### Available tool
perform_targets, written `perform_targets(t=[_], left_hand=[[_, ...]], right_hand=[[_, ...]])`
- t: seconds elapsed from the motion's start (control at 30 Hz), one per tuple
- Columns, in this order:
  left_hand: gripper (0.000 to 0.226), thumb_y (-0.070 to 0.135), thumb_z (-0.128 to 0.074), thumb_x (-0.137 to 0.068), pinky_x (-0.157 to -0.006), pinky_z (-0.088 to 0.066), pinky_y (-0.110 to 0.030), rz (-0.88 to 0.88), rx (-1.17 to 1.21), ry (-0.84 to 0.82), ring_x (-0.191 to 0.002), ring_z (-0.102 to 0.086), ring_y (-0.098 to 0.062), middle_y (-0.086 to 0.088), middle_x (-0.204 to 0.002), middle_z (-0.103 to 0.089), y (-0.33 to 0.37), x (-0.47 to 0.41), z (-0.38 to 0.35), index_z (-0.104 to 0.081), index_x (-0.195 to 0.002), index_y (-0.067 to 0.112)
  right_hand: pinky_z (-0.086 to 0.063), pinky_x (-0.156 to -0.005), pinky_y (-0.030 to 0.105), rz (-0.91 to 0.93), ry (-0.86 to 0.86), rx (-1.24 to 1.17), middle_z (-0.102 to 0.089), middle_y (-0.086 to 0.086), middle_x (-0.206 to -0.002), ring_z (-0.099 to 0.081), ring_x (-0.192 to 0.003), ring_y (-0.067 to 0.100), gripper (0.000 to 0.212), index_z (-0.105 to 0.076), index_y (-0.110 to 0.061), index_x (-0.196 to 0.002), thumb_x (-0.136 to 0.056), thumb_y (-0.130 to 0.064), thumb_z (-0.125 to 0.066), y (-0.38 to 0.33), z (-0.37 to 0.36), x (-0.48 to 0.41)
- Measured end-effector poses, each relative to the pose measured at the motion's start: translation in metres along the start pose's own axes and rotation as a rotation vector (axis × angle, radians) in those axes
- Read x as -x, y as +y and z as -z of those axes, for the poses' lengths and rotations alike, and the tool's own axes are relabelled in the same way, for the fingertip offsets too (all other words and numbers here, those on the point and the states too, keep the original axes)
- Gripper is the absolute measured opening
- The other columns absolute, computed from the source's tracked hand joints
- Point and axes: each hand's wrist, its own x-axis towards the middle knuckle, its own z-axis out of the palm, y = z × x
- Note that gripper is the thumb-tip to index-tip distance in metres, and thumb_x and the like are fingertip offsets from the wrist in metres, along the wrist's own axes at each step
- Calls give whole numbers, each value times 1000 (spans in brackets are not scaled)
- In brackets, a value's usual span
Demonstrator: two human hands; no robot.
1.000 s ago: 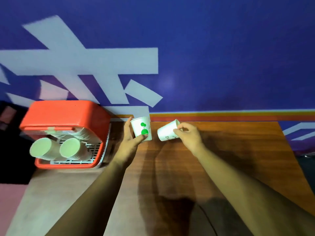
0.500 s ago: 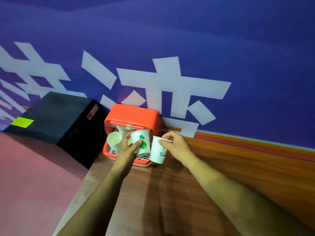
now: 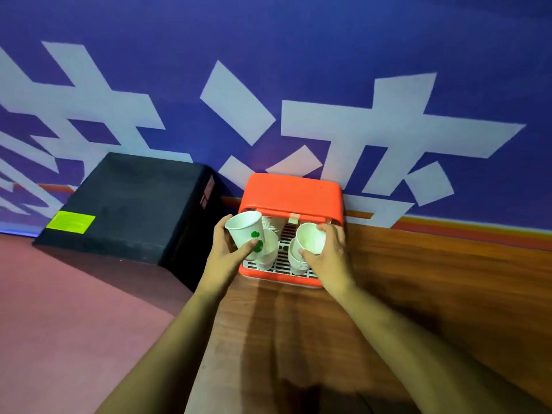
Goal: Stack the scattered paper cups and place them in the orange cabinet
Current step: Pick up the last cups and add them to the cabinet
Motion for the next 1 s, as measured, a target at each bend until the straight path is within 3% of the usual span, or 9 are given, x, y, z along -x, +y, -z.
perform_targets(t=[0.2,0.4,0.53,0.7,1.0], left_hand=[[91,47,-85,-73,-113,-45,-47,-36,-37,-3,-135,-51,-15,4,-146,-50,-14,-14,6,-34,-147,34],[74,16,-82,-83,-111,-43,-32,-162,-179,-42,-132,-51,-14,8,-139,-51,-22,-20,-2,-39,-142,26],[74,10,-80,-83,-104,-39,-13,-202,-268,-66,-130,-48,-2,15,-140,-47,-24,-23,-7,-39,-143,22],[71,4,-79,-82,-96,-37,-5,-226,-312,-85,-121,-49,10,23,-131,-48,-24,-23,-11,-39,-134,31],[73,4,-79,-81,-99,-37,-7,-227,-337,-45,-124,-49,7,24,-133,-46,-32,-23,-12,-38,-137,28]], right_hand=[[-43,-102,37,10,46,141,-51,13,-125,-52,-118,31,67,-56,-3,-122,-64,-16,-88,14,-26,5],[-43,-103,44,20,-9,314,-56,17,-123,-50,-118,36,83,-52,0,-130,-61,-28,-89,27,-37,3],[-45,-101,42,-7,-62,311,-52,16,-121,-51,-116,37,81,-54,-1,-129,-61,-28,-89,28,-45,-1],[-45,-100,42,-90,-97,226,-51,17,-132,-50,-123,36,77,-47,-7,-134,-69,-25,-85,25,-52,-2],[-44,-93,37,-238,-23,187,-55,18,-130,-51,-119,36,82,-44,-5,-132,-65,-24,-86,41,-40,-2]])
